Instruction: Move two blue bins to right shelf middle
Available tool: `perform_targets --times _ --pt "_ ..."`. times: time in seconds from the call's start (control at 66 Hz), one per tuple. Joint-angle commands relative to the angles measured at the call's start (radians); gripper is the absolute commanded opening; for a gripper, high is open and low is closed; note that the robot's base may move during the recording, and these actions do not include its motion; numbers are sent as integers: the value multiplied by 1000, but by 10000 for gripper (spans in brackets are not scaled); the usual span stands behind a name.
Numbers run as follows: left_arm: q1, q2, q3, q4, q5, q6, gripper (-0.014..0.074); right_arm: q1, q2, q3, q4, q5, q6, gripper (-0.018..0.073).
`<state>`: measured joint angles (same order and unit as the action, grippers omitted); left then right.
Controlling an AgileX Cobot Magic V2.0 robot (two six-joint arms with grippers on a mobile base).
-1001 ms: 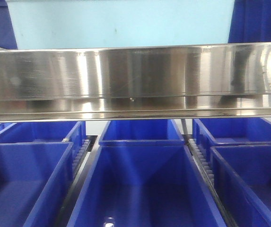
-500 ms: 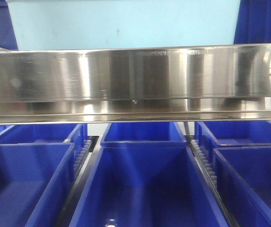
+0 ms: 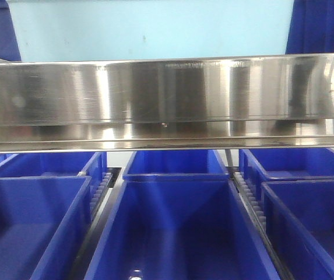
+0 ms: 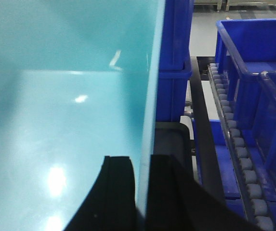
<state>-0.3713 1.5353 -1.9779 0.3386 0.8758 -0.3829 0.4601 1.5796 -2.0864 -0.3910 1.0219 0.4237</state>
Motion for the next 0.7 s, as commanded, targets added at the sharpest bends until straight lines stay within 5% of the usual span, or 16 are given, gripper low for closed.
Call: perform_targets --times 0.0,0.167,0.318,0.591,0.682 --pt "-7 -2 -7 -43 -89 9 -111 9 -14 -6 39 -49 -8 -159" --pt "-7 -2 24 -47 -35 9 -111 0 1 -2 -6 -6 58 -159" --pt "-7 -5 129 -47 -150 7 -111 2 12 44 -123 -33 139 -159" --pt "-1 -5 248 -2 -272 5 -111 2 -5 283 -136 -312 207 -159" --pt "-1 -5 291 3 -301 5 -111 2 -7 350 -208 -331 280 -159"
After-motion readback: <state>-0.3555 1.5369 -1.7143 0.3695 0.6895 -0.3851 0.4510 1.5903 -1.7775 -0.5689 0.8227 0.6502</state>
